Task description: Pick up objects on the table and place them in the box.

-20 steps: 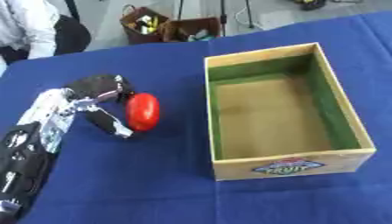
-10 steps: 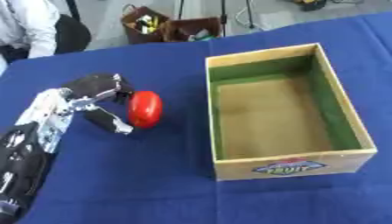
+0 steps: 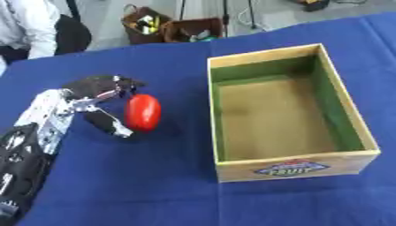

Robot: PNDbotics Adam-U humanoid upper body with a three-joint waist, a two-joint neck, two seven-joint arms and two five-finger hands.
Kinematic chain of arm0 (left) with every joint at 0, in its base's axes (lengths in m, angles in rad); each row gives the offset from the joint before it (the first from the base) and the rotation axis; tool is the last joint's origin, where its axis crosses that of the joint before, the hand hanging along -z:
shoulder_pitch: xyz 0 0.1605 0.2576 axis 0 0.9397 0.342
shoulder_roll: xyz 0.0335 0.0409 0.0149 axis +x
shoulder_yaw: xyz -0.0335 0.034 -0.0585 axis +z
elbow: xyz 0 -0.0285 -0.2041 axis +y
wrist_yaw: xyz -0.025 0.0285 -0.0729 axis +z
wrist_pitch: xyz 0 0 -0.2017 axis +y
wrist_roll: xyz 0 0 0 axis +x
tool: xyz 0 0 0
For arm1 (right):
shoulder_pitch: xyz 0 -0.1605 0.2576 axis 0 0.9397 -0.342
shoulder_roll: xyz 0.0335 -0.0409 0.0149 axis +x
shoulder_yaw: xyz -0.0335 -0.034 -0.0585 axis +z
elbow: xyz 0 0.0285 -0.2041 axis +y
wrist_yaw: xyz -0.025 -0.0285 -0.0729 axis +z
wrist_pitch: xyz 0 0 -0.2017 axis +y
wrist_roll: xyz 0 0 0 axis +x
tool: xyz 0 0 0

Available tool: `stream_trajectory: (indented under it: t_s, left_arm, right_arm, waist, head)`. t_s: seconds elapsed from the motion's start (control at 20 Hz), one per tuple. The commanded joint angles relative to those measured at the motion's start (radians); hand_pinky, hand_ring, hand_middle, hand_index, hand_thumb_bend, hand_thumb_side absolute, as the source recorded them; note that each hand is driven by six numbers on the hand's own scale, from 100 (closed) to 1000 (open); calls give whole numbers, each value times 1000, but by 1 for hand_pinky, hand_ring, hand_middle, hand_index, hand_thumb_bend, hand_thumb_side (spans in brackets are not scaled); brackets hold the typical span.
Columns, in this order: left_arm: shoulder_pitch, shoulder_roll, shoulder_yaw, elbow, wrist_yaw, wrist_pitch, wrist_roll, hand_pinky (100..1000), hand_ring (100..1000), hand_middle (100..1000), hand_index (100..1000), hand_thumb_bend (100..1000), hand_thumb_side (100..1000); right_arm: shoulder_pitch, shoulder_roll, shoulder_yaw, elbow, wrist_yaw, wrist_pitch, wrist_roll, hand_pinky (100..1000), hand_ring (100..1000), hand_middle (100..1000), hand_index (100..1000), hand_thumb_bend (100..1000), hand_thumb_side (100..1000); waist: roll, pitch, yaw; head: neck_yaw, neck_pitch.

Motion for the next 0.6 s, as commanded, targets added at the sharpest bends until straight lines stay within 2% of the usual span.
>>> stream_trajectory:
  t_s: [0.05, 0.35, 0.6]
  left_arm:
    - [-17, 39, 1, -22, -32, 26, -15, 605, 714, 797, 1000, 834, 682]
    - [-24, 38, 0, -34, -31, 32, 10, 583, 707, 765, 1000, 854, 660]
    - [-28, 28, -6, -30, 15, 14, 20, 538, 667, 715, 948, 907, 640]
  right_arm:
    - [-6, -11, -5, -20, -4, -1, 4, 928, 938, 545, 690, 100, 605]
    - [-7, -9, -5, -20, -6, -2, 7, 928, 939, 545, 690, 100, 606]
    - [-9, -10, -4, -20, -5, -1, 7, 930, 940, 545, 690, 100, 605]
  waist:
    - [-4, -26, 1]
    - [-3, -25, -1]
    - [-2, -22, -5]
  head:
    - [-1, -17]
    - [-1, -22]
    - [0, -22]
